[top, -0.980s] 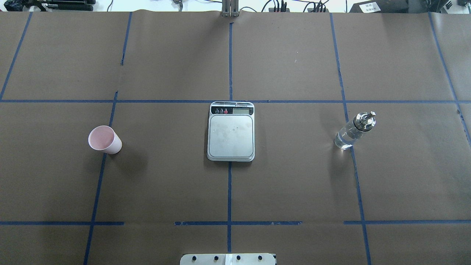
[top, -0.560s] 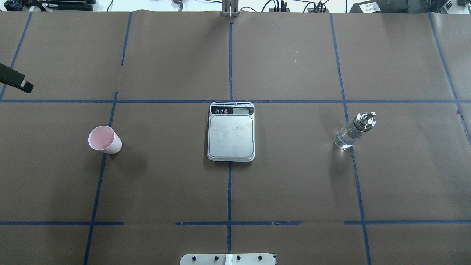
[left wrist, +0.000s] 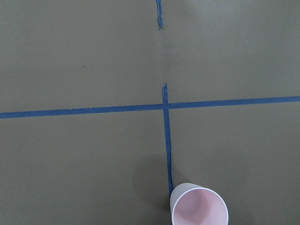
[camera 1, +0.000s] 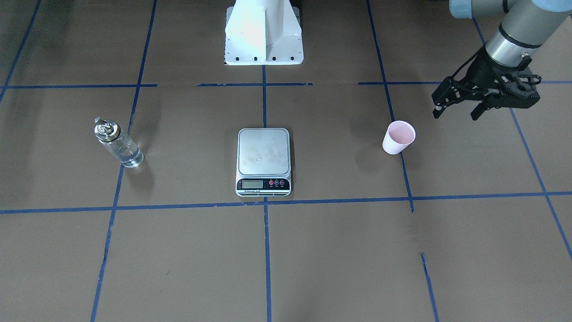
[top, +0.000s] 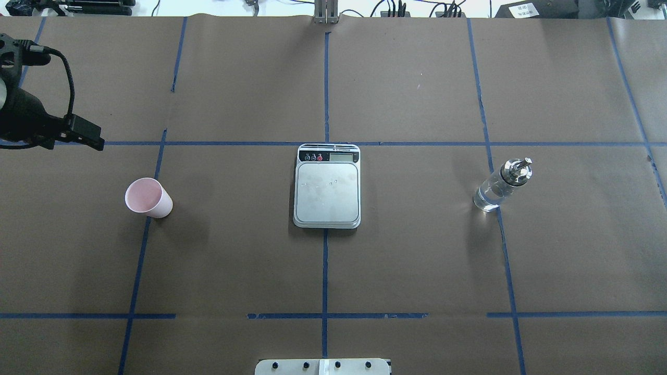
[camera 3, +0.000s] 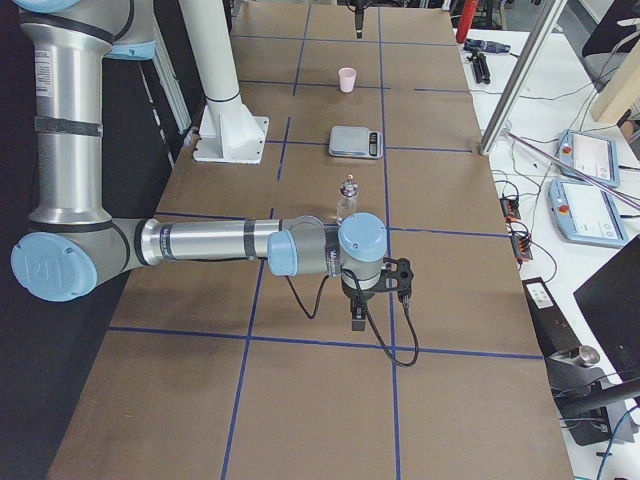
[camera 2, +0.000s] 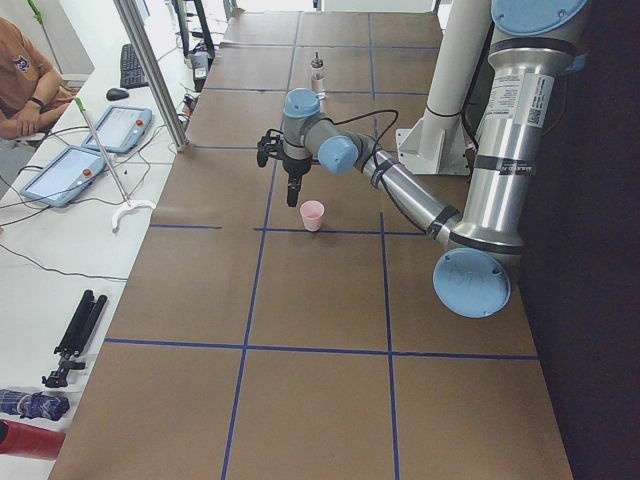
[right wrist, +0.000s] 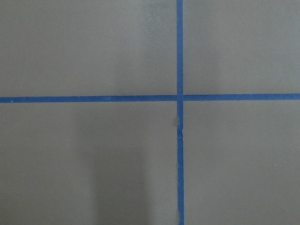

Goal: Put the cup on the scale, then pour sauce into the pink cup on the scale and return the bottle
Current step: 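Move the left gripper down toward the pink paper cup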

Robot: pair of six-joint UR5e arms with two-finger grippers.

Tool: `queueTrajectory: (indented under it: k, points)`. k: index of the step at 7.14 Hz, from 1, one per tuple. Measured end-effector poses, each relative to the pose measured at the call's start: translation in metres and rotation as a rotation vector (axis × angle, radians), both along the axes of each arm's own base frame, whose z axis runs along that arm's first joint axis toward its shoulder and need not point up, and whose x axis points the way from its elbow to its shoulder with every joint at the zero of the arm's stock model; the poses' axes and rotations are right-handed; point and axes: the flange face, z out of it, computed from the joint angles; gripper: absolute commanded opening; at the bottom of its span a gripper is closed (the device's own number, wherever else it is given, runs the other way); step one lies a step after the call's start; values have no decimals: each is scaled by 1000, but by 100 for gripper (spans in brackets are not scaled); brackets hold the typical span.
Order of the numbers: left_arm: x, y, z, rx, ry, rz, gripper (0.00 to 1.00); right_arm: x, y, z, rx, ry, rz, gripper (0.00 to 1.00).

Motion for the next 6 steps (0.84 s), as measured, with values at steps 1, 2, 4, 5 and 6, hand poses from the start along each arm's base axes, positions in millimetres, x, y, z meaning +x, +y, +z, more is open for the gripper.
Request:
queueTrajectory:
  k: [1,2,4,5,6]
  points:
    - [13,-1,16,-10,6,-16,100,0,0,-1,1,-2,0,100]
    - [27,1,29,-15,2,-28,100,0,-1,-1,2,-2,0,100]
    - [49,10,39,-50,-5,-52,100,0,-1,-2,3,-2,1,100]
    - [60,16,42,-72,-9,-63,100,0,-2,-2,4,-1,1,100]
    - [69,20,44,-86,-12,-71,100,0,-2,-3,4,-1,1,100]
